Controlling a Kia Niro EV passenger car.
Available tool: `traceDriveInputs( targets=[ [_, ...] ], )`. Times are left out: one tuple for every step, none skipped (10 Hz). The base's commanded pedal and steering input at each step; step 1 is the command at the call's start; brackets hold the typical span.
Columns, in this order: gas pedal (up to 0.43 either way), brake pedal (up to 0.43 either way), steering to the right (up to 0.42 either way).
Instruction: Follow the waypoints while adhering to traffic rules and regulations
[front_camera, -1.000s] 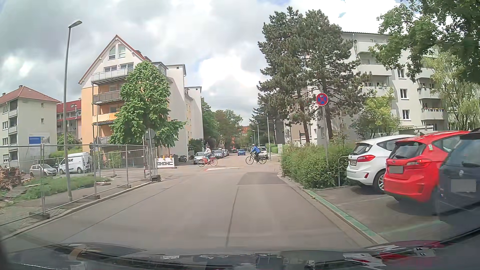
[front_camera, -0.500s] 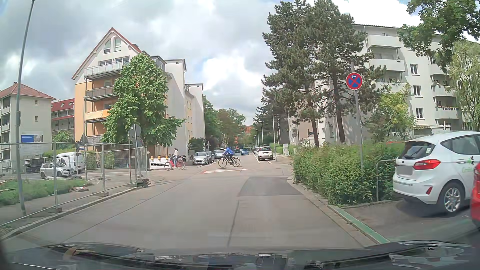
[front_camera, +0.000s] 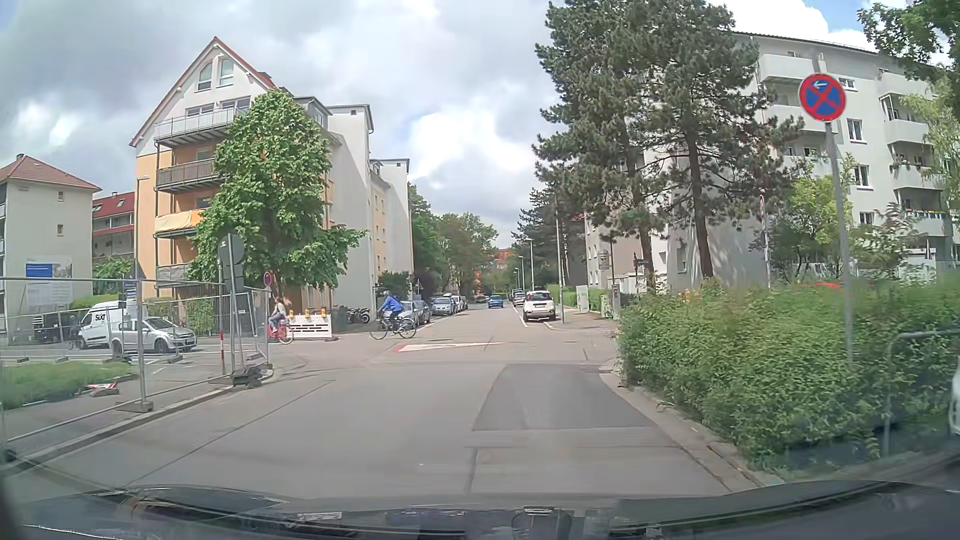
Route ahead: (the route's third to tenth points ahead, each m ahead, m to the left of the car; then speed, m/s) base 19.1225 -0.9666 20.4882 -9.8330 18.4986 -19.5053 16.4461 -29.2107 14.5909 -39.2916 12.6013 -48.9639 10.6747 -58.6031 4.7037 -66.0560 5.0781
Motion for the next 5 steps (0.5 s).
traceDriveInputs(
  targets=[
    [0.000,0.146,-0.012],
    [0.000,0.134,-0.012],
    [0.000,0.128,-0.012],
    [0.000,0.134,-0.012],
    [0.000,0.128,-0.012]
  ],
)
